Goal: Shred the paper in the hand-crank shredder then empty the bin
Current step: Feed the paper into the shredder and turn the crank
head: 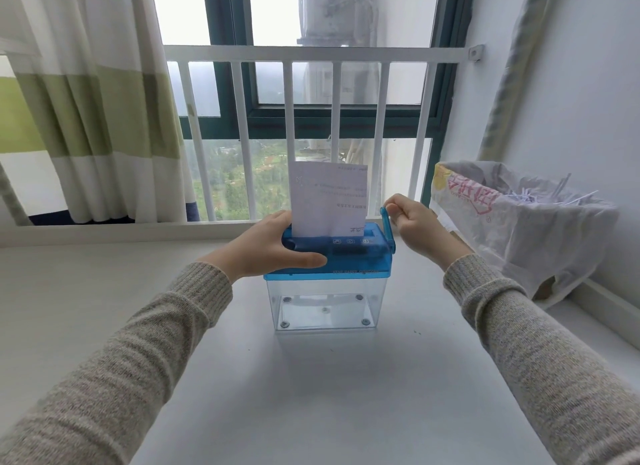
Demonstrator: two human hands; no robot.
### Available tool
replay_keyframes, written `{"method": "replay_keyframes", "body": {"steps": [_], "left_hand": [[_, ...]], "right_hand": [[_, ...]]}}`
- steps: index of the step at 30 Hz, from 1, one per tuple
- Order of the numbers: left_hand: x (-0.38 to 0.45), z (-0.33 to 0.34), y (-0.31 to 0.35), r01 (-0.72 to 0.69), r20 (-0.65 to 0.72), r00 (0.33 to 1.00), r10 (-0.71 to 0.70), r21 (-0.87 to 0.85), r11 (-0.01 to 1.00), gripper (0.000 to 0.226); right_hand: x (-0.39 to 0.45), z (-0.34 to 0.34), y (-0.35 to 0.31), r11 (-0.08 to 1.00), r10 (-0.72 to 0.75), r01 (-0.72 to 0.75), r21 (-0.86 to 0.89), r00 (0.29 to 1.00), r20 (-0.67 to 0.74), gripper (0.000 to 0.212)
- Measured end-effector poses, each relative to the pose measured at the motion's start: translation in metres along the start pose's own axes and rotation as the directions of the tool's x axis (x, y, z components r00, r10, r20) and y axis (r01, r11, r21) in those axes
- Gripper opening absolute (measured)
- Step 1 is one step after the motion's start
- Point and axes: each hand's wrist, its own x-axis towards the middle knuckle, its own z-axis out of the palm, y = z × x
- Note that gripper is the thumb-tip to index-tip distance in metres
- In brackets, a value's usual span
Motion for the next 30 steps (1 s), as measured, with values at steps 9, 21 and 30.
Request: {"method": "replay_keyframes", "body": {"steps": [9,21,30], "left_hand": [[-0.001,0.001,0.002,0.009,-0.003,1.0,-0.009,-0.02,1.0,0.061],[0.0,0.001,0.005,-0.004,0.001,1.0,0.004,-0.007,1.0,0.055],[-0.001,0.003,0.004,-0.019,-0.027,0.999,0.019,-0.007,1.0,0.049]], "right_hand": [[0.004,0.008,0.005,1.0,-0.011,0.011,0.011,1.0,-0.027,0.027],[0.004,0.024,0.023,0.994,0.103,-0.103,0.043,0.995,0.001,0.032],[0.001,0.032,0.028,0.982,0.158,-0.158,0.103,0.987,0.008,0.026]]}}
